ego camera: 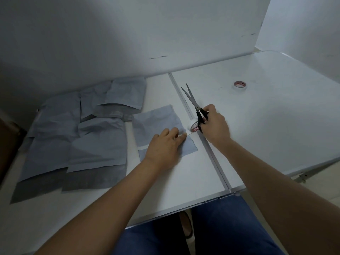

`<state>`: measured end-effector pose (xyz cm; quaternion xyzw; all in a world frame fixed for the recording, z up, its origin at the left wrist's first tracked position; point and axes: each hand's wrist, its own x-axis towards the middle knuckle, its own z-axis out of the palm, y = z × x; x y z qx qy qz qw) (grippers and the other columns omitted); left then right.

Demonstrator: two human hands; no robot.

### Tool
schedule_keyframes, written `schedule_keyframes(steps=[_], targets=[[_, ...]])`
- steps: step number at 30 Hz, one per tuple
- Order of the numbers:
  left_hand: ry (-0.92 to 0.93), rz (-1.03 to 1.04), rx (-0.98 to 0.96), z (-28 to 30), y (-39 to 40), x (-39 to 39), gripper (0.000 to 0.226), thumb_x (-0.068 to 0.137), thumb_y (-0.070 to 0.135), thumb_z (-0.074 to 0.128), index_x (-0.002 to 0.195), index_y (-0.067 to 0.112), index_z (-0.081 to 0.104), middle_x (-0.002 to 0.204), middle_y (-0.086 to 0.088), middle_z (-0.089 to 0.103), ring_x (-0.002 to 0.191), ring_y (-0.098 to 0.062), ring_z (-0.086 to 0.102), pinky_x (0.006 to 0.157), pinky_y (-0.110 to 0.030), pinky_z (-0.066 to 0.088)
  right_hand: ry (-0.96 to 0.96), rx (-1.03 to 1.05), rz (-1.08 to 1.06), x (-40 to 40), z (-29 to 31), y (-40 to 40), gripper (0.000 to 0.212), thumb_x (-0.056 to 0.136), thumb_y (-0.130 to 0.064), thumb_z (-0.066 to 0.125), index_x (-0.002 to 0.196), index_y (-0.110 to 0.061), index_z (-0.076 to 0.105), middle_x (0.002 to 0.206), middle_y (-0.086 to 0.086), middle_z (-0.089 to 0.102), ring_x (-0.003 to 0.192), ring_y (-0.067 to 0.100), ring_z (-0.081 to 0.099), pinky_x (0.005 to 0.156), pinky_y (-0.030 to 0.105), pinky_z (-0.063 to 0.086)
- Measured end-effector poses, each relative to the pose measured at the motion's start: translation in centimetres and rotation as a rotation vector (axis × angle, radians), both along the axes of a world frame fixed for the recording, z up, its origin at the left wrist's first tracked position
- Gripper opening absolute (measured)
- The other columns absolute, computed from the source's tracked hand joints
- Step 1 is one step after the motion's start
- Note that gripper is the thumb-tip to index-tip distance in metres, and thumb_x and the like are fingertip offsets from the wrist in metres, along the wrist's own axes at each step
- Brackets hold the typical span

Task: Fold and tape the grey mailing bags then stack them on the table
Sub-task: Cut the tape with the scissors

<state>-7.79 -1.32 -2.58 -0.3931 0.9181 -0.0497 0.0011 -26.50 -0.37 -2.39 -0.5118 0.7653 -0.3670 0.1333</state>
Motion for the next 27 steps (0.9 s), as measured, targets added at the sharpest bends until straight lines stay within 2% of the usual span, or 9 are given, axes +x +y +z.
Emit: schedule_keyframes(steps=[7, 11, 15, 17, 19, 21, 23, 25, 27], targets=[[-0.002, 0.006, -0.013, -0.2, 0.2, -0.1, 0.059, 0.091, 0.029, 0.046, 0.147, 0.027, 0.028, 0.127, 0.002, 0.037, 0.110, -0.021, 0.040, 0.075, -0.033, 0.034, 0.125, -0.029, -0.008, -0.4, 0.0, 0.2, 0.026, 0.087, -0.010, 0.058, 0.110, -0.013, 0.046, 0.080, -0.006, 0.050, 0.084, 0.029, 0.053, 0.062, 0.034, 0.041], [-0.015, 0.006, -0.015, -0.1, 0.3, -0.2, 0.061, 0.090, 0.029, 0.047, 0.147, 0.028, 0.025, 0.128, 0.003, 0.036, 0.110, -0.021, 0.039, 0.077, -0.034, 0.035, 0.113, -0.009, -0.009, -0.5, 0.0, 0.0, 0.023, 0.088, -0.011, 0.057, 0.107, -0.012, 0.045, 0.078, -0.004, 0.052, 0.084, 0.031, 0.055, 0.061, 0.035, 0.041], [-0.023, 0.008, -0.031, -0.1, 0.4, -0.5, 0.061, 0.089, 0.029, 0.048, 0.146, 0.029, 0.027, 0.126, 0.005, 0.038, 0.108, -0.020, 0.041, 0.072, -0.032, 0.029, 0.069, 0.092, 0.037, -1.2, 0.8, 0.2, 0.024, 0.090, -0.018, 0.058, 0.110, -0.010, 0.046, 0.082, 0.001, 0.057, 0.085, 0.032, 0.059, 0.064, 0.035, 0.045], [-0.027, 0.004, -0.026, -0.1, 0.3, -0.6, 0.061, 0.088, 0.029, 0.050, 0.146, 0.029, 0.028, 0.126, 0.005, 0.038, 0.107, -0.020, 0.041, 0.071, -0.031, 0.029, 0.020, 0.186, 0.066, -1.6, 1.4, 0.4, 0.028, 0.091, -0.024, 0.059, 0.112, -0.008, 0.047, 0.089, 0.006, 0.061, 0.085, 0.030, 0.060, 0.068, 0.035, 0.047], [-0.043, 0.003, -0.030, 0.0, 0.3, -0.6, 0.062, 0.088, 0.028, 0.050, 0.145, 0.029, 0.028, 0.126, 0.006, 0.038, 0.106, -0.020, 0.041, 0.070, -0.031, 0.029, -0.011, 0.273, 0.059, -2.4, 2.2, 0.6, 0.033, 0.089, -0.030, 0.063, 0.112, -0.010, 0.050, 0.098, 0.009, 0.063, 0.084, 0.026, 0.059, 0.064, 0.032, 0.046], [-0.053, 0.003, -0.029, 0.0, 0.3, -0.6, 0.061, 0.087, 0.028, 0.050, 0.144, 0.029, 0.029, 0.125, 0.006, 0.038, 0.106, -0.020, 0.041, 0.069, -0.031, 0.031, -0.086, 0.289, 0.032, -3.3, 3.1, 1.2, 0.037, 0.086, -0.039, 0.067, 0.107, -0.011, 0.055, 0.097, 0.009, 0.066, 0.083, 0.022, 0.059, 0.063, 0.029, 0.043], [-0.060, 0.003, -0.035, -0.1, 0.3, -0.6, 0.059, 0.088, 0.028, 0.048, 0.144, 0.029, 0.030, 0.125, 0.005, 0.038, 0.105, -0.020, 0.041, 0.070, -0.032, 0.034, -0.288, 0.258, 0.049, -4.0, 4.3, 2.6, 0.042, 0.083, -0.044, 0.070, 0.101, -0.006, 0.062, 0.087, 0.011, 0.069, 0.073, 0.018, 0.059, 0.066, 0.028, 0.043], [-0.061, 0.003, -0.047, -0.1, 0.3, -0.6, 0.058, 0.088, 0.027, 0.047, 0.144, 0.029, 0.031, 0.126, 0.005, 0.039, 0.106, -0.021, 0.042, 0.069, -0.032, 0.033, -0.501, 0.296, 0.125, -4.4, 5.7, 4.6, 0.044, 0.082, -0.046, 0.071, 0.099, -0.005, 0.067, 0.073, 0.005, 0.067, 0.061, 0.013, 0.057, 0.062, 0.026, 0.041], [-0.057, -0.003, -0.055, -0.1, 0.3, -0.6, 0.057, 0.088, 0.027, 0.047, 0.144, 0.028, 0.033, 0.126, 0.004, 0.040, 0.107, -0.021, 0.043, 0.068, -0.032, 0.032, -0.591, 0.387, 0.210, -4.5, 6.4, 6.3, 0.043, 0.083, -0.045, 0.070, 0.102, -0.006, 0.068, 0.067, 0.002, 0.062, 0.057, 0.012, 0.054, 0.059, 0.024, 0.039]])
